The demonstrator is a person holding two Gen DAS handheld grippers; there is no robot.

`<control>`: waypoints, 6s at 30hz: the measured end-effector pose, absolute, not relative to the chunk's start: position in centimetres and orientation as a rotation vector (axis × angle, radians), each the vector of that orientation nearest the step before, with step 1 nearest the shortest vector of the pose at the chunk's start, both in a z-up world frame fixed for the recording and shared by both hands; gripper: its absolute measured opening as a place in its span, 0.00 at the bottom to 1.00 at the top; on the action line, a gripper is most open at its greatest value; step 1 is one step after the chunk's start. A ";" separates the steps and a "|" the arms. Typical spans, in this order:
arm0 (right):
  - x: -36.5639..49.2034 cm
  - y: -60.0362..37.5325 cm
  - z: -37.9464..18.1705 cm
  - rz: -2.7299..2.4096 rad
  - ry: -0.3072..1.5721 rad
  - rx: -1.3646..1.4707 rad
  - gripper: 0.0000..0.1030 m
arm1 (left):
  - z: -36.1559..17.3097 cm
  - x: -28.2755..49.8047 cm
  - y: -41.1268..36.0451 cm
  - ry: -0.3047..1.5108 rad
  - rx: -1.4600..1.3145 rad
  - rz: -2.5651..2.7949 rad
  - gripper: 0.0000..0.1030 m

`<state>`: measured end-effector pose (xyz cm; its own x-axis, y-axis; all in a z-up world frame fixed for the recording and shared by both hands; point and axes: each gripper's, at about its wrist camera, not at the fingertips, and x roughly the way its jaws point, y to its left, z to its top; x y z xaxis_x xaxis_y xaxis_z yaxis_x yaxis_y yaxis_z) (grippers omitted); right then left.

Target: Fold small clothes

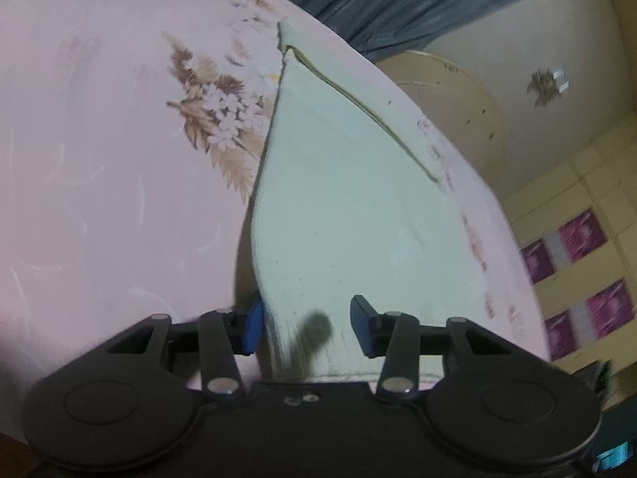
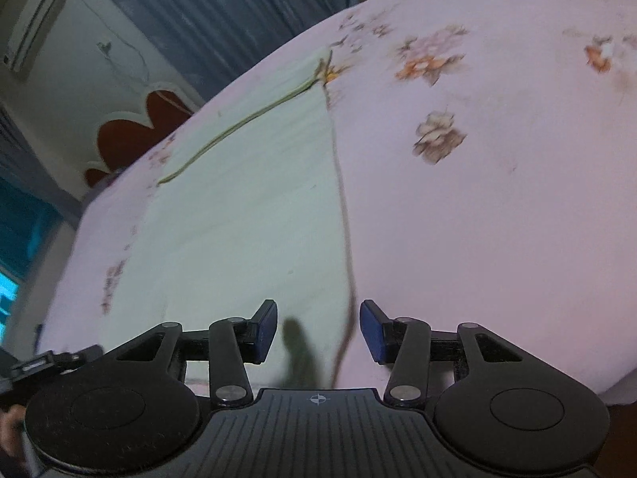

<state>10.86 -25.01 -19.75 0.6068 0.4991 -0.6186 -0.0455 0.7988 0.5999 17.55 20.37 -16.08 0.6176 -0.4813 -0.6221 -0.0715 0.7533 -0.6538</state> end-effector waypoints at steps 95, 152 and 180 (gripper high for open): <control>55.7 -18.2 -18.1 0.102 0.718 0.074 0.27 | -12.9 58.6 21.0 0.701 -0.278 -0.143 0.53; 47.7 -7.8 -19.2 0.443 0.739 -0.155 0.47 | -15.0 51.5 8.8 0.732 0.019 -0.251 0.66; 34.5 -7.5 -20.6 0.400 0.762 -0.168 0.47 | -15.2 39.9 8.3 0.749 0.022 -0.219 0.64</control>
